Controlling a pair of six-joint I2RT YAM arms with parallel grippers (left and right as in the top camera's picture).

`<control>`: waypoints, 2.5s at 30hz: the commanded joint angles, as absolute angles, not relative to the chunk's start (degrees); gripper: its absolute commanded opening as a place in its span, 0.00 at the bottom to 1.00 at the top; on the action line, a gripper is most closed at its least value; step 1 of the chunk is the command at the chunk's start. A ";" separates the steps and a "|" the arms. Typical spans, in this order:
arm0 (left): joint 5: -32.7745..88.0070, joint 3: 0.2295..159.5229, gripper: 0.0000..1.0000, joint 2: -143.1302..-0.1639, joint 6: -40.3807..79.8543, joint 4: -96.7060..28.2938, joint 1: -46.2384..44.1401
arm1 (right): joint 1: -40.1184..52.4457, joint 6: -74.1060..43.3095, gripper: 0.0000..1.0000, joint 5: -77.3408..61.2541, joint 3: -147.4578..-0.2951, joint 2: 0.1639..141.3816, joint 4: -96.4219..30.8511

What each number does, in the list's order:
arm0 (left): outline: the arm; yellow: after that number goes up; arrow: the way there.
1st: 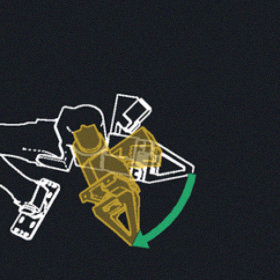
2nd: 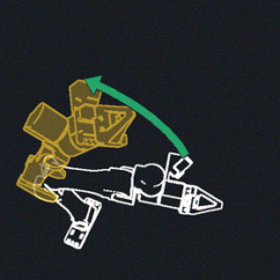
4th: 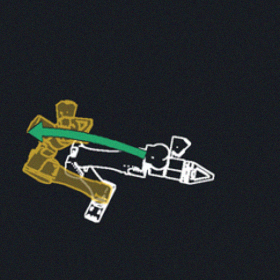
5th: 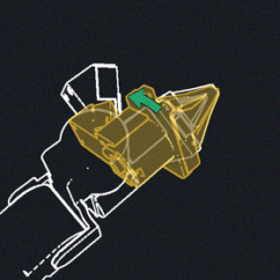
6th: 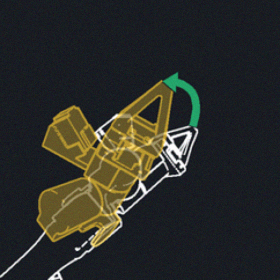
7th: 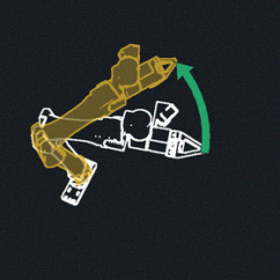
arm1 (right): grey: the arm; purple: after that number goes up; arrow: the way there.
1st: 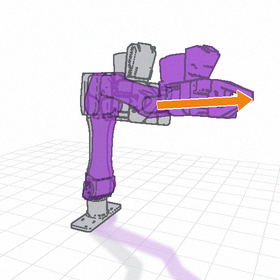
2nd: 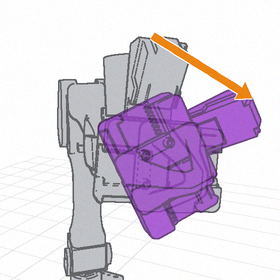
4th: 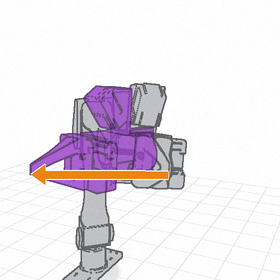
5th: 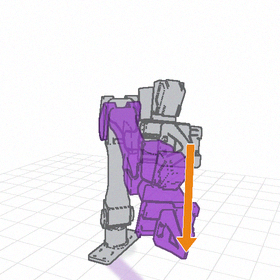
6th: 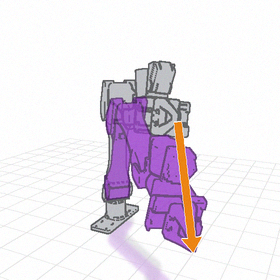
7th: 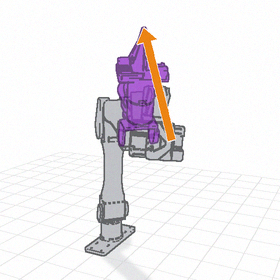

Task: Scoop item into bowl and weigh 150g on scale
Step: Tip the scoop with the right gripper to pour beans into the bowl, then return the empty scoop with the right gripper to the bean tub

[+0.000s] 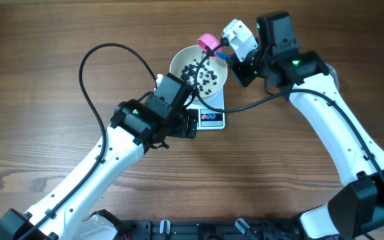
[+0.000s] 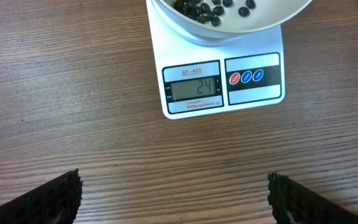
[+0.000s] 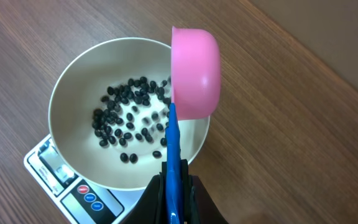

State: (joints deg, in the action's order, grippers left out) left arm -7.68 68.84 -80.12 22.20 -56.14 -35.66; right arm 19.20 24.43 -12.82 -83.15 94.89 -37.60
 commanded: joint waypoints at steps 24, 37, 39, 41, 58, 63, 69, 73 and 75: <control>-8.60 68.34 1.00 -79.29 22.92 -55.96 -35.73 | -3.25 11.86 0.04 -18.06 -84.42 79.24 -44.07; -8.60 68.34 1.00 -79.29 22.94 -55.96 -35.73 | -15.55 12.69 0.04 -4.89 -80.23 87.68 -55.72; -8.60 68.34 1.00 -79.29 22.94 -55.96 -35.73 | -14.83 11.88 0.04 -2.33 -80.20 89.30 -56.12; -8.60 68.34 1.00 -79.29 22.92 -55.96 -35.73 | -13.76 12.03 0.04 3.14 -80.12 91.13 -56.21; -8.60 68.36 1.00 -79.29 22.92 -55.96 -35.73 | -6.35 19.81 0.04 -2.42 -80.14 98.78 -58.15; -8.60 68.34 1.00 -79.29 22.92 -55.96 -35.73 | -6.42 24.03 0.04 -6.50 -80.14 98.74 -60.77; -8.60 68.34 1.00 -79.29 22.94 -55.96 -35.73 | -9.74 24.56 0.04 -11.81 -80.14 98.67 -61.67; -8.60 68.34 1.00 -79.29 22.94 -55.96 -35.73 | -13.47 28.47 0.04 -18.24 -80.14 98.67 -63.57; -8.60 68.36 1.00 -79.29 22.94 -55.96 -35.73 | -14.68 28.47 0.04 -18.35 -80.14 98.67 -63.55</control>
